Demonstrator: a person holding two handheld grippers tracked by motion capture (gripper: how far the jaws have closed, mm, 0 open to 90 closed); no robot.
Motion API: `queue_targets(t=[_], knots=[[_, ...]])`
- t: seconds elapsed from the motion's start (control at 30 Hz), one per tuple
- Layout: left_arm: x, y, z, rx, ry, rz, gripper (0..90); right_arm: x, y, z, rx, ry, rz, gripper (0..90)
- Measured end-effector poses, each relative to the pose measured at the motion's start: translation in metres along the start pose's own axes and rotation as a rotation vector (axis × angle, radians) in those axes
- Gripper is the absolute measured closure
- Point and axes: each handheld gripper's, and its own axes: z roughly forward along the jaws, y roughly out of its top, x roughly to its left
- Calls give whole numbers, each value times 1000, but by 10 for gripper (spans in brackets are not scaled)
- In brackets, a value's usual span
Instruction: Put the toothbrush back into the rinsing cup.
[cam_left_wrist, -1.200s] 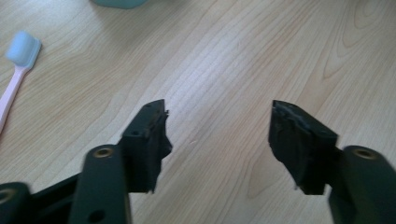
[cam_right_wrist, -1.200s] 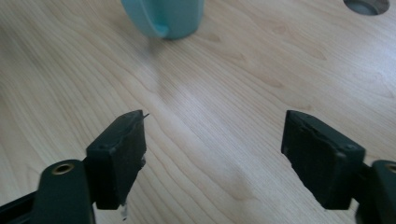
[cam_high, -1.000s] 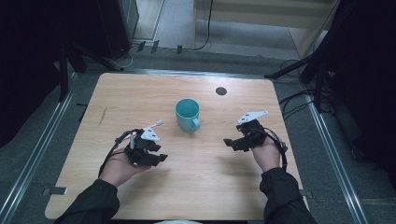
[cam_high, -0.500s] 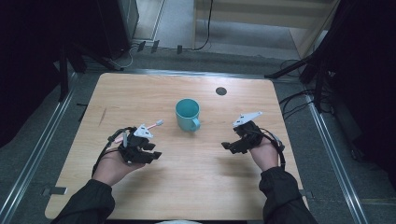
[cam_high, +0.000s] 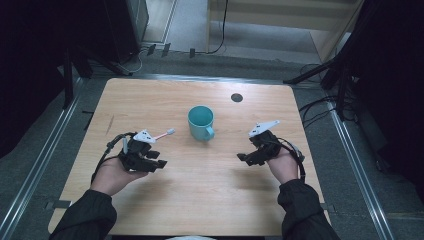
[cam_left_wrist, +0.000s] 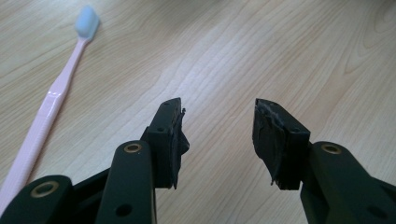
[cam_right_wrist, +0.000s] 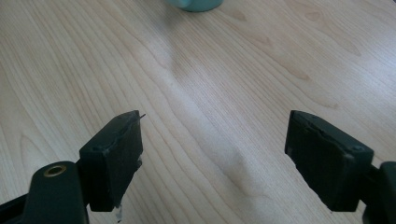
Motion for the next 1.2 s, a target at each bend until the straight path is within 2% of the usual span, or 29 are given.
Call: queue_targets(t=[0.1,0.3,0.6,0.87,1.2], knots=[[7,-1,-4,-1,25,-11,535,1,-2,-1,5,0,5,195],[17,-2,-11,-7,33,2,550,2,-5,-3,8,-2,-1,195],[32,-5,-20,-20,49,-25,549,2,-9,-5,16,10,5,197],[50,-10,-28,-24,92,-56,543,4,-12,-6,28,5,4,196],[67,-5,-23,10,94,-56,547,6,-17,-8,40,5,-3,196]])
